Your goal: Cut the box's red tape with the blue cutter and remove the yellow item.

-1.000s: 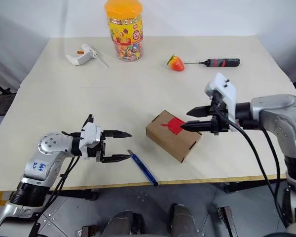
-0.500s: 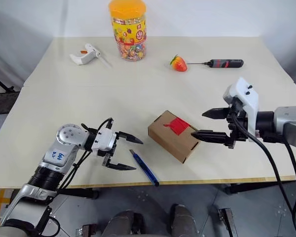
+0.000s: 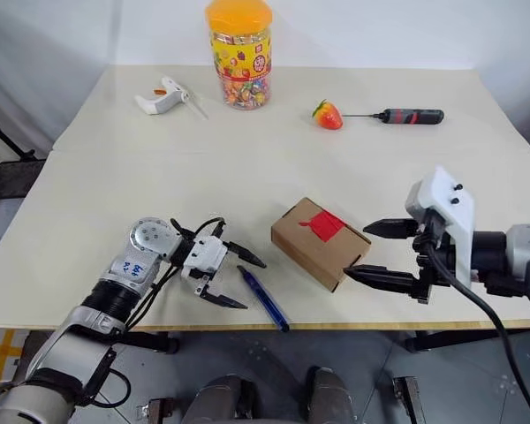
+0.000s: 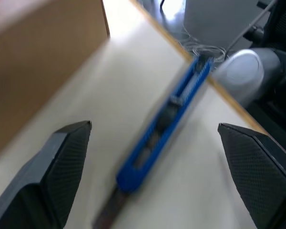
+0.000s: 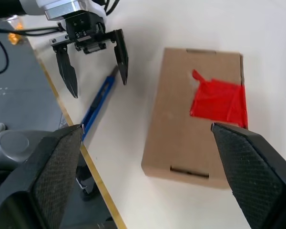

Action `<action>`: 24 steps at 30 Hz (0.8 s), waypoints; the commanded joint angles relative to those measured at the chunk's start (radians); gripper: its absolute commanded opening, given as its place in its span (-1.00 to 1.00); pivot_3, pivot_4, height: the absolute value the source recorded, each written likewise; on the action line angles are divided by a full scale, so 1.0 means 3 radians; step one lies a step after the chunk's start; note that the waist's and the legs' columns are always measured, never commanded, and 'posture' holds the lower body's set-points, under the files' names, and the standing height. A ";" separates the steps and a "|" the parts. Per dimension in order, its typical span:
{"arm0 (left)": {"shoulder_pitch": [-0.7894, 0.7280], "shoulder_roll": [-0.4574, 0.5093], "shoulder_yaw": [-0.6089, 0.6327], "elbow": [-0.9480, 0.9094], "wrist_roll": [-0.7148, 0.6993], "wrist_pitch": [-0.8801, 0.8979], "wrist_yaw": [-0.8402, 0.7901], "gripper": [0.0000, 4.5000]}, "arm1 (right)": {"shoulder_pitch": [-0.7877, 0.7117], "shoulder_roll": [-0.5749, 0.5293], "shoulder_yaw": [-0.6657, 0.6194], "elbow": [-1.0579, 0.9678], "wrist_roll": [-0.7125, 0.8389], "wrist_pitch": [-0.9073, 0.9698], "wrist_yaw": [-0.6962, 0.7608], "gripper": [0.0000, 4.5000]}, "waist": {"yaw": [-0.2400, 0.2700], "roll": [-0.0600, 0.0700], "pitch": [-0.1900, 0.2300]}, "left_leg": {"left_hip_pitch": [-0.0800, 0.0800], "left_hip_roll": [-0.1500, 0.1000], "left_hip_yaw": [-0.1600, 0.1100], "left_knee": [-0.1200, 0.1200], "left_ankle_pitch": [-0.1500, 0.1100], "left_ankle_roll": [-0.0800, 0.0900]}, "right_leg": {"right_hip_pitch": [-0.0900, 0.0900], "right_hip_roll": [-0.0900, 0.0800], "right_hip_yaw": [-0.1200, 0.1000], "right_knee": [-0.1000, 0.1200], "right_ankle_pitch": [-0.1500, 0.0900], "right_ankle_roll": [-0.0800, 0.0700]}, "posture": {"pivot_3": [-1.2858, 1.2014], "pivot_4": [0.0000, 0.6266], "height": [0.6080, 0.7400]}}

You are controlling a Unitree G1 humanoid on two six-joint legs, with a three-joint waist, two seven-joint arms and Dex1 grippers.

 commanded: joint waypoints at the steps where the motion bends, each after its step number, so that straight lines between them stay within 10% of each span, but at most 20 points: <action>1: -0.0135 -0.0009 -0.0069 0.0149 0.0074 -0.0051 -0.0210 1.00 | 0.0043 -0.0088 -0.0253 -0.0124 0.0198 0.0040 -0.0125 0.98 | 0.0003 0.0000 0.0000 | 0.0000 0.0000 -0.0001 0.0001 0.0000 0.0000 | 0.0000 0.0000 0.0000 0.0000 0.0000 0.0000 | 0.03 -0.52 1.00; 11: -0.0340 -0.0039 -0.0324 0.0443 0.0293 -0.0185 -0.0250 1.00 | 0.0179 -0.0153 -0.0357 -0.0155 0.0436 -0.0002 -0.0398 0.98 | 0.0006 0.0000 0.0000 | 0.0005 -0.0003 -0.0009 0.0009 -0.0002 0.0005 | 0.0013 -0.0008 -0.0003 0.0002 0.0002 0.0002 | 0.03 -0.52 1.00; 17: -0.0374 -0.0015 -0.0491 0.0480 0.0300 -0.0133 -0.0358 0.37 | 0.0210 -0.0168 -0.0357 -0.0144 0.0492 -0.0072 -0.0482 1.00 | 0.0010 0.0000 -0.0001 | 0.0024 -0.0006 -0.0024 0.0013 -0.0005 0.0014 | 0.0045 -0.0018 -0.0006 -0.0008 0.0002 0.0003 | 0.03 -0.52 1.00; 24: -0.0452 0.0059 -0.0667 0.0565 0.0422 -0.0051 -0.0368 0.22 | 0.0253 -0.0177 -0.0361 -0.0142 0.0532 -0.0141 -0.0564 1.00 | 0.0003 0.0000 -0.0001 | 0.0024 -0.0008 -0.0030 0.0018 -0.0008 0.0019 | 0.0053 -0.0025 -0.0001 -0.0013 0.0005 0.0008 | 0.03 -0.52 1.00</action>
